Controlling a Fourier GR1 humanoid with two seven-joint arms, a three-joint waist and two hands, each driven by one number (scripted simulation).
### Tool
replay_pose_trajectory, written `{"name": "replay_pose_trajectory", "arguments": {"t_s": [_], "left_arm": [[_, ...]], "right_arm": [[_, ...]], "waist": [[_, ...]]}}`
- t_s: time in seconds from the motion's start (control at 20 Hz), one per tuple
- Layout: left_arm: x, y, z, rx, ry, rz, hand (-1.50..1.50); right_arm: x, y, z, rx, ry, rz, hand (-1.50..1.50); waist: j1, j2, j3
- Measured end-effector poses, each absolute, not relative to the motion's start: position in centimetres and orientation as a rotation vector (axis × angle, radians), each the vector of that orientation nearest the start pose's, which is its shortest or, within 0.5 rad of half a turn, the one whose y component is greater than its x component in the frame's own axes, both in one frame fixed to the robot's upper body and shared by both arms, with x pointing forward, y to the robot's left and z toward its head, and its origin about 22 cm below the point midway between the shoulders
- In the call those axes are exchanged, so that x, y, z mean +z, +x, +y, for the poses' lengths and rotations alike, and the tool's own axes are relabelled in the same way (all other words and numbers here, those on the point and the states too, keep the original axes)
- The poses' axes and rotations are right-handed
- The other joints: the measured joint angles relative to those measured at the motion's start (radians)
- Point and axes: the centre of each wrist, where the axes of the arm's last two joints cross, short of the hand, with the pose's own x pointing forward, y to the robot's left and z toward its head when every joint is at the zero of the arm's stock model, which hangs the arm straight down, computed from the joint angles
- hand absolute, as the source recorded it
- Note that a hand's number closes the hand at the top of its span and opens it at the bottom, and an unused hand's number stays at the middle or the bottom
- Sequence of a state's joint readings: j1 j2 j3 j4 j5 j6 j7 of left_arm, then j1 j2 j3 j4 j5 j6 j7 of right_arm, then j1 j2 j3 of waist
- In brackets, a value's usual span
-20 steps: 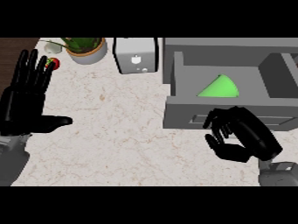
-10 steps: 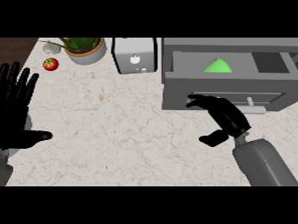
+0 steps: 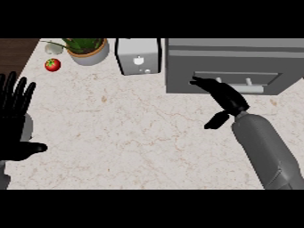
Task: Pick up the cup, place it into the drawer and close the drawer
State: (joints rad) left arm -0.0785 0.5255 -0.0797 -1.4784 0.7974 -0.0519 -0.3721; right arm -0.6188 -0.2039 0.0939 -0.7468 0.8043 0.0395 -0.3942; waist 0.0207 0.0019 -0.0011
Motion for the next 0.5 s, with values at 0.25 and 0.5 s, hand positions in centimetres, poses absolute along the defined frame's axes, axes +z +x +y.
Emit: {"name": "replay_pose_trajectory", "arguments": {"t_s": [0.25,0.5], "left_arm": [[4.0,25.6,34.4,0.187,-0.289,-1.884,-1.50],[4.2,26.3,34.4,0.177,-0.302,-1.883,-1.50]], "right_arm": [[0.2,40.1,-23.8,1.230,-0.368,-1.559,-1.50],[1.5,41.6,-25.0,1.235,-0.330,-1.568,-1.50]], "waist": [[0.009,-0.006,-0.004],[0.024,-0.003,-0.005]]}}
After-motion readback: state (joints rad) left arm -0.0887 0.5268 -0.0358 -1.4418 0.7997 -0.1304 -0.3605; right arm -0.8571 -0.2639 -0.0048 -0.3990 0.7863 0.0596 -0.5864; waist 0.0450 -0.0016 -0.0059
